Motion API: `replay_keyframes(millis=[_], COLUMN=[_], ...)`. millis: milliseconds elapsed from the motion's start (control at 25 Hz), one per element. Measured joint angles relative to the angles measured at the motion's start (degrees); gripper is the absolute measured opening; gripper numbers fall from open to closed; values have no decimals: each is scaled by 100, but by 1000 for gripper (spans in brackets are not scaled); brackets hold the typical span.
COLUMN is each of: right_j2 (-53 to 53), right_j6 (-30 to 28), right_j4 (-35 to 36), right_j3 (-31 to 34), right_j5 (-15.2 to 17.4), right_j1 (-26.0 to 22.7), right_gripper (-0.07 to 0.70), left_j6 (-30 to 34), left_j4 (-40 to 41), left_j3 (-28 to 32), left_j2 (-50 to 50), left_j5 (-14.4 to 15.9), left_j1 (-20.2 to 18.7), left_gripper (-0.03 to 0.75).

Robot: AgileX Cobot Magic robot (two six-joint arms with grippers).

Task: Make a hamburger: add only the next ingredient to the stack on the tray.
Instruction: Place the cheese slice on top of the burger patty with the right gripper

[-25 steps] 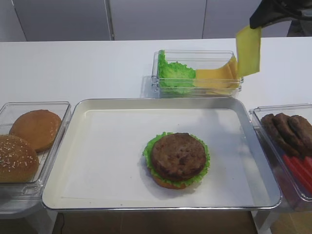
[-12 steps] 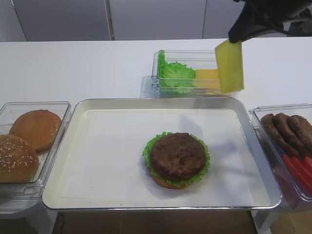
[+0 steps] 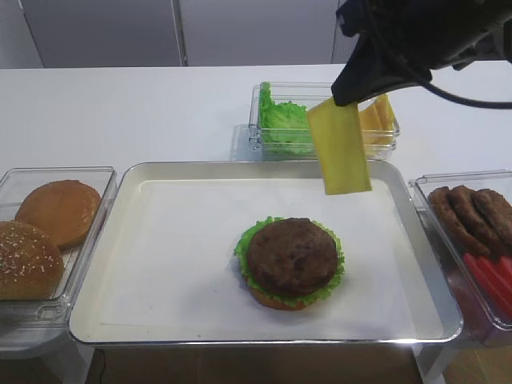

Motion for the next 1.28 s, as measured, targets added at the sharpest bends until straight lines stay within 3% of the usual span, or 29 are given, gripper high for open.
replay_keyframes(millis=[720,1280], right_j2=[-122,-122], right_j6=[240,303], right_j4=[183,-209], right_j3=[86,86], right_j5=[-47,89], right_j1=[1414,1499], right_gripper=[39,39], left_j6=[0,0], left_j4=[0,0], left_j3=[0,0], left_j2=[0,0], left_j5=[0,0], left_j1=[0,0], left_gripper=[356,356])
